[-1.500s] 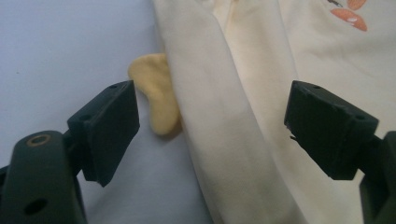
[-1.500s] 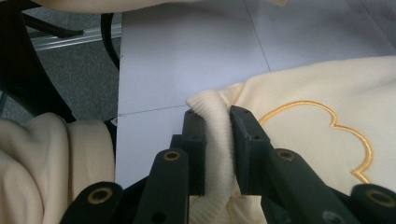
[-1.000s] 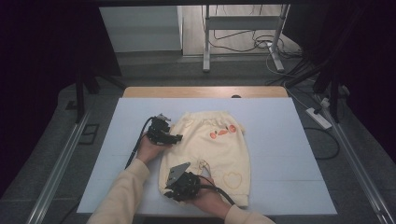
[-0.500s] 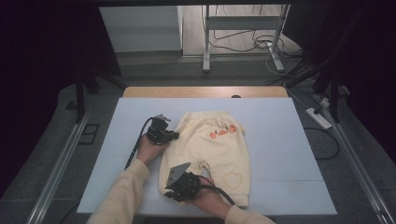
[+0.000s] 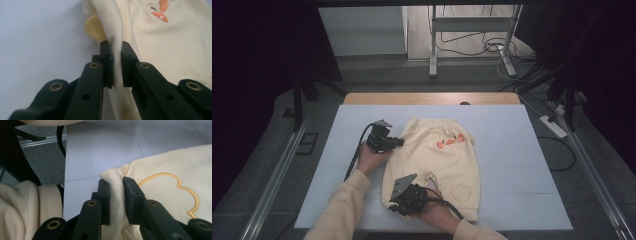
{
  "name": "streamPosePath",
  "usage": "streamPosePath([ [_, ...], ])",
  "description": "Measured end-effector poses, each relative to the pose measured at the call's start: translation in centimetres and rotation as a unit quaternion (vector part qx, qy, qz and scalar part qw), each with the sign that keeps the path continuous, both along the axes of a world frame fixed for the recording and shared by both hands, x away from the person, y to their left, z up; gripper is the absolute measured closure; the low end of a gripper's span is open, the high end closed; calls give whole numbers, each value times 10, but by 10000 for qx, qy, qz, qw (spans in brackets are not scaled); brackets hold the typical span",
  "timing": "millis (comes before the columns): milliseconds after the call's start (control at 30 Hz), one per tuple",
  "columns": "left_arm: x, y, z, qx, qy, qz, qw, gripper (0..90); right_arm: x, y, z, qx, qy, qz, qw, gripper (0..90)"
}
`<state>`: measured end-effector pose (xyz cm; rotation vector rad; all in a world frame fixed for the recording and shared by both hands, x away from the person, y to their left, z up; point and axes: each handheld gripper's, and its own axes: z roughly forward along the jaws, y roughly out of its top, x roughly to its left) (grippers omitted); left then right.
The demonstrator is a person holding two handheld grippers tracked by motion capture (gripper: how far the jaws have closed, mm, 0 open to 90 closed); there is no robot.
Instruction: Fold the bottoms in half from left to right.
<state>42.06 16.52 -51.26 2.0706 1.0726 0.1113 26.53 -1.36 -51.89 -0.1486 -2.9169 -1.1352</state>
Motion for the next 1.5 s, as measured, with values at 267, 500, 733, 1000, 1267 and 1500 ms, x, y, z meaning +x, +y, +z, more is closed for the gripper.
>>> streamPosePath([
  [267,-1,4,6,-126,-26,13,9999,822,-1,-4,5,77,-6,-35,10000,763],
  [500,-1,6,7,-262,-27,66,9996,823,-1,-7,8,152,-23,-60,9999,770],
  [733,-2,7,11,-396,-64,104,9991,824,-2,-9,15,220,-66,-73,9997,783],
  [1000,-4,8,17,-488,-106,79,9987,823,-3,-11,23,300,-120,-72,9995,791],
  [1267,-5,8,19,-507,-115,62,9986,823,-3,-12,26,361,-123,-72,9992,791],
  [1500,-6,12,25,-538,-188,93,9983,824,-1,-14,27,462,-84,-70,9989,791],
])
